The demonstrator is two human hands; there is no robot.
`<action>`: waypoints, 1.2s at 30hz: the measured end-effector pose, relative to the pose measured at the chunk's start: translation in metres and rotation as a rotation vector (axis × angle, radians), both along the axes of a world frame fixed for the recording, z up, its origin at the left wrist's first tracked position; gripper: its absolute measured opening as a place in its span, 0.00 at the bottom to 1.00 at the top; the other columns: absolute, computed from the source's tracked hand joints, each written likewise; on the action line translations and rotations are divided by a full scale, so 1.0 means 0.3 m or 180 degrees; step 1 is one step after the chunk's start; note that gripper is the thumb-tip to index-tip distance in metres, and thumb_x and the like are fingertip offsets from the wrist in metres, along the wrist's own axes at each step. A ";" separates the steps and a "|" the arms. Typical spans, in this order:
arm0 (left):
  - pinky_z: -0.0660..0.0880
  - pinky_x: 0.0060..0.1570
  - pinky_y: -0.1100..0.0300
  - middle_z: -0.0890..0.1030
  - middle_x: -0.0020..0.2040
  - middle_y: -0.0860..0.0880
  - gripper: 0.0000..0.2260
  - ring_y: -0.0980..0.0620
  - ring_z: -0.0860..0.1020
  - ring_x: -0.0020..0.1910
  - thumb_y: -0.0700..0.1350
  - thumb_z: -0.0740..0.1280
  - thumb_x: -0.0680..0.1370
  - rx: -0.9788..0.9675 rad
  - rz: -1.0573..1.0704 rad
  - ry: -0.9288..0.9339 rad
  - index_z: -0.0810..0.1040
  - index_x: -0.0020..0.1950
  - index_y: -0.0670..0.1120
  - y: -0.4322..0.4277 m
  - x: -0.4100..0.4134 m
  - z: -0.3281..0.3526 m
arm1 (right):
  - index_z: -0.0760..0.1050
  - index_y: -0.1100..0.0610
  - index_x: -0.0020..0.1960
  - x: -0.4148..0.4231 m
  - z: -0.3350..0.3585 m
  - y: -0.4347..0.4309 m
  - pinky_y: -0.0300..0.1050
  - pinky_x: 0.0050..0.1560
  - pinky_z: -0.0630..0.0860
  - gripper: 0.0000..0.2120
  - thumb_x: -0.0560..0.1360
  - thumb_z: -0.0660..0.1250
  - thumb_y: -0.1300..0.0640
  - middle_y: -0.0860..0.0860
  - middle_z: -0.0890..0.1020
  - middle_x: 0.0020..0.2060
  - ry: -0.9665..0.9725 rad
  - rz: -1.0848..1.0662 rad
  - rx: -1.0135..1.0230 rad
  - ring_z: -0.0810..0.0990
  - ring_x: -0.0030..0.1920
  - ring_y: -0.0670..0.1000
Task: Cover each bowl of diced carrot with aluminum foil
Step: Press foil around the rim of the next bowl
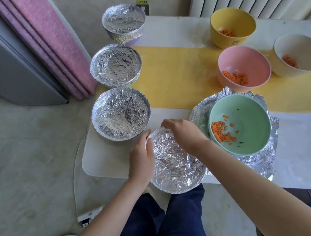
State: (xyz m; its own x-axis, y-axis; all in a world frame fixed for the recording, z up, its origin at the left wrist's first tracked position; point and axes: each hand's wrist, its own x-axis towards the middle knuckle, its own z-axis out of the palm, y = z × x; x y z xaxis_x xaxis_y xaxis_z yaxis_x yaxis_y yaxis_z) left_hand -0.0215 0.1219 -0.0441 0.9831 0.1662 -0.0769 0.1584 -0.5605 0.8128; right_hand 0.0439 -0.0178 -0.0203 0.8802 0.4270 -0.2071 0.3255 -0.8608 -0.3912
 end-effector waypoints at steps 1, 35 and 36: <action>0.65 0.53 0.68 0.78 0.60 0.45 0.14 0.47 0.75 0.59 0.38 0.56 0.81 0.0065 -0.0108 -0.0032 0.74 0.64 0.41 0.005 0.008 -0.002 | 0.69 0.58 0.66 -0.003 -0.002 0.009 0.50 0.49 0.77 0.24 0.74 0.54 0.74 0.53 0.78 0.59 0.0008 0.0080 -0.0078 0.79 0.53 0.55; 0.64 0.54 0.67 0.75 0.63 0.47 0.16 0.49 0.72 0.61 0.36 0.52 0.81 0.0251 -0.0320 0.0187 0.70 0.67 0.44 0.032 -0.009 0.006 | 0.75 0.59 0.60 -0.012 -0.037 -0.035 0.49 0.46 0.75 0.12 0.81 0.56 0.59 0.56 0.82 0.50 0.0271 -0.0527 0.0565 0.80 0.47 0.58; 0.64 0.50 0.66 0.77 0.58 0.47 0.15 0.48 0.73 0.58 0.37 0.52 0.82 0.0214 -0.0342 0.0207 0.71 0.65 0.44 0.030 0.004 0.006 | 0.75 0.59 0.60 -0.012 -0.039 -0.035 0.49 0.45 0.74 0.12 0.81 0.57 0.59 0.57 0.82 0.49 0.0281 -0.0551 0.0554 0.80 0.47 0.59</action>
